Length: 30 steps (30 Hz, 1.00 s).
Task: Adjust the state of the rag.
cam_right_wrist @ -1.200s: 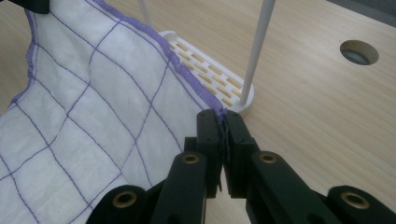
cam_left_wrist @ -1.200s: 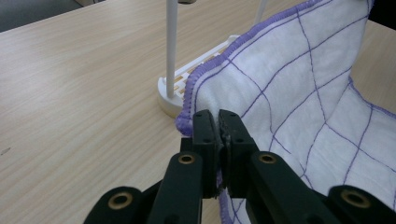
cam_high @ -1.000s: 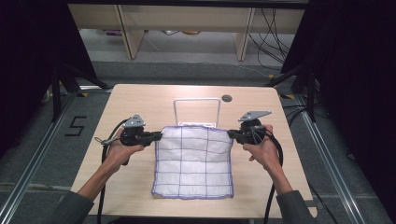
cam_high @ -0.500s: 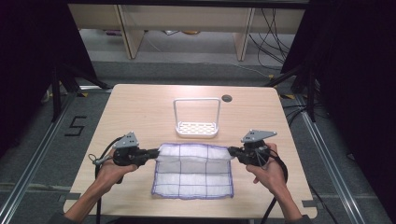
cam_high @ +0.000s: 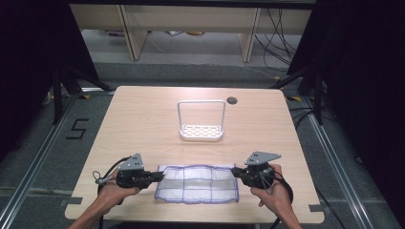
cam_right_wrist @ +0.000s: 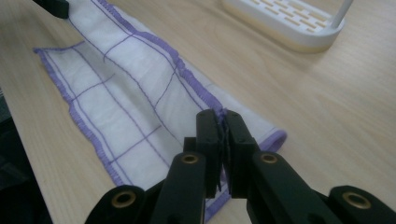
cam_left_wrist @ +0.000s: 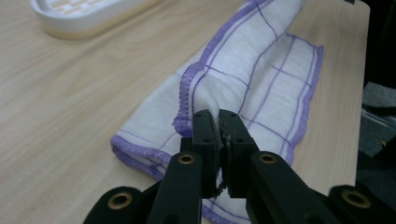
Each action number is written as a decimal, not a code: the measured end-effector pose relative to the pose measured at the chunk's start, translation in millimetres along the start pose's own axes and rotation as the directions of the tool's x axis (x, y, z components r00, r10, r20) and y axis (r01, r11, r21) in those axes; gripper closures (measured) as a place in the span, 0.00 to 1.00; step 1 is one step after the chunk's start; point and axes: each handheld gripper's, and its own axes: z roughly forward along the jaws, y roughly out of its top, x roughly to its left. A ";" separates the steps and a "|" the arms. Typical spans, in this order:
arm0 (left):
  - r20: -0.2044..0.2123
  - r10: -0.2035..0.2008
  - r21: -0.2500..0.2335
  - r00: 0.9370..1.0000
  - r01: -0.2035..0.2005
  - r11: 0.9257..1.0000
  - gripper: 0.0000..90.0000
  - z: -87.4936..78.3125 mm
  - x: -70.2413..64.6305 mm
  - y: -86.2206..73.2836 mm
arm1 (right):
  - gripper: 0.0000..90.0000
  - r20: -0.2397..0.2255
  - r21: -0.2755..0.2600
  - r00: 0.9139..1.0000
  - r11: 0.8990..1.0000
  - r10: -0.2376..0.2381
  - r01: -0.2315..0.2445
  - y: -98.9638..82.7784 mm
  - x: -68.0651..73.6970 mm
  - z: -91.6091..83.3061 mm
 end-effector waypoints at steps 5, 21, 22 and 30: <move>0.031 0.005 0.038 1.000 -0.006 0.999 0.94 2.2 -5.5 -10.8 | 0.96 -0.012 0.020 1.000 1.000 0.015 -0.015 -19.5 5.5 4.1; 0.059 0.010 0.107 0.998 -0.016 0.994 0.89 -1.9 -10.3 -32.1 | 0.90 -0.049 0.065 0.998 0.997 0.040 -0.037 -58.2 16.8 7.8; 0.059 0.010 0.107 0.998 -0.016 0.994 0.87 -1.9 -10.3 -32.1 | 0.90 -0.049 0.065 0.998 0.997 0.040 -0.037 -58.2 16.8 7.8; 0.054 -0.042 0.080 0.998 0.038 0.996 0.65 -22.6 -16.0 -32.4 | 0.66 -0.044 0.042 0.996 0.996 0.079 -0.078 -63.3 23.4 -7.8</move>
